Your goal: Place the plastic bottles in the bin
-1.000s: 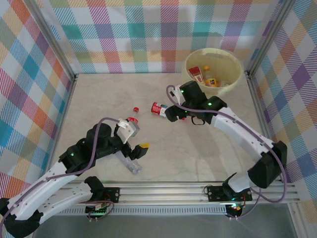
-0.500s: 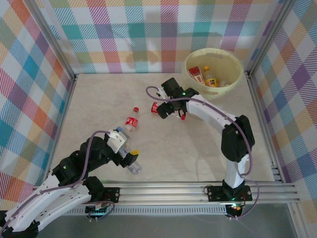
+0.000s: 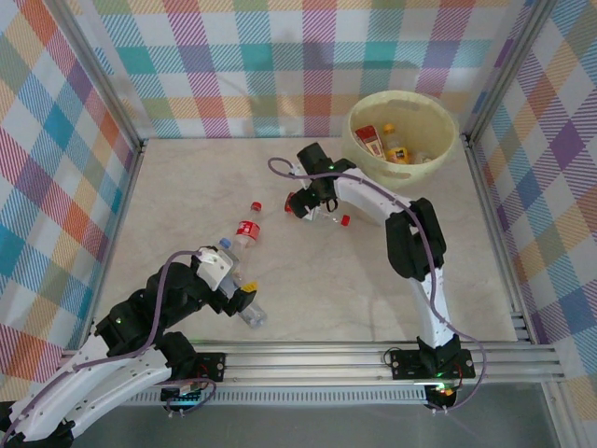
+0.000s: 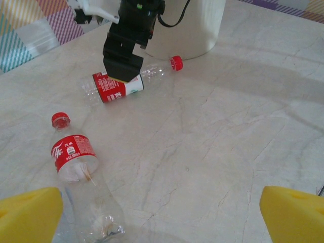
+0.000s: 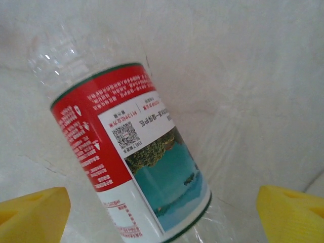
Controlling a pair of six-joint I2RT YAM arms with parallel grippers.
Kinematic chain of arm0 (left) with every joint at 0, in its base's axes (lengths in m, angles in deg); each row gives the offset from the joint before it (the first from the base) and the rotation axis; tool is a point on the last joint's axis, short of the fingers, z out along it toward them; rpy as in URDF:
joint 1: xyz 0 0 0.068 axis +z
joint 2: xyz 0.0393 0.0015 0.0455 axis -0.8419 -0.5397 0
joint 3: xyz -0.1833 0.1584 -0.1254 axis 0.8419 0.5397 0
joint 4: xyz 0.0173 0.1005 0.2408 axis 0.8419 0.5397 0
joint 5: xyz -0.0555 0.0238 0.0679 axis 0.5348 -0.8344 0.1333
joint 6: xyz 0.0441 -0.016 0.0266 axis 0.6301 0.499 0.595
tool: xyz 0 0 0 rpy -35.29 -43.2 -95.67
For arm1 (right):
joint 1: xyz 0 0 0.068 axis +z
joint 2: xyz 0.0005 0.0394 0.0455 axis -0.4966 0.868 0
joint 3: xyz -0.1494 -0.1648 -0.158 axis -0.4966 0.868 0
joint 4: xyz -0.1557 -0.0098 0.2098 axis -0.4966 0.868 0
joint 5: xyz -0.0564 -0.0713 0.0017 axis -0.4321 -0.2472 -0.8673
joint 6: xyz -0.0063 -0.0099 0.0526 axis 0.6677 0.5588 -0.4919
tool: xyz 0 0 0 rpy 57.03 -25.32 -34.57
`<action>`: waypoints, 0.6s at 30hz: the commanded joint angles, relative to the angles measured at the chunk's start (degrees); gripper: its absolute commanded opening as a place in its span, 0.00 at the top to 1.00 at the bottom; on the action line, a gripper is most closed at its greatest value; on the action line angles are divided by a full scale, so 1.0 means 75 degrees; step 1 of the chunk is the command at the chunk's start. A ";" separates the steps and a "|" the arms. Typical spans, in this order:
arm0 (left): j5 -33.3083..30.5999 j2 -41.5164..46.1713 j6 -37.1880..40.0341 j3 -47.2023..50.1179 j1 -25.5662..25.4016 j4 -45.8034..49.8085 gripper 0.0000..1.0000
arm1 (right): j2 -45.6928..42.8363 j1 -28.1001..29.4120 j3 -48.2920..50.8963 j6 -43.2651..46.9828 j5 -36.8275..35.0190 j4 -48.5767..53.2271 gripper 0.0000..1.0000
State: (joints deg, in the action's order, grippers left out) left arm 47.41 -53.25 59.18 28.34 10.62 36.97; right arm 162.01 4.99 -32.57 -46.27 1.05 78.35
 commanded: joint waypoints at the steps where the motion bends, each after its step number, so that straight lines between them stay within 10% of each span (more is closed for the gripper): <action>1: -0.0050 -0.0081 -0.0053 0.0066 0.0061 -0.0051 0.00 | 0.0252 -0.0052 -0.0162 -0.0230 0.0477 -0.0078 0.06; 18: -0.0044 -0.0015 -0.0029 0.0073 0.0065 -0.0040 0.00 | 0.0417 -0.0041 0.0279 -0.0417 0.0957 -0.0271 0.18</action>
State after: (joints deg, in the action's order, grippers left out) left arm 47.41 -53.78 59.18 28.34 10.62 36.97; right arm 164.48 4.53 -31.43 -48.91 6.30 76.62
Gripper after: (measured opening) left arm 0.999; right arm 0.823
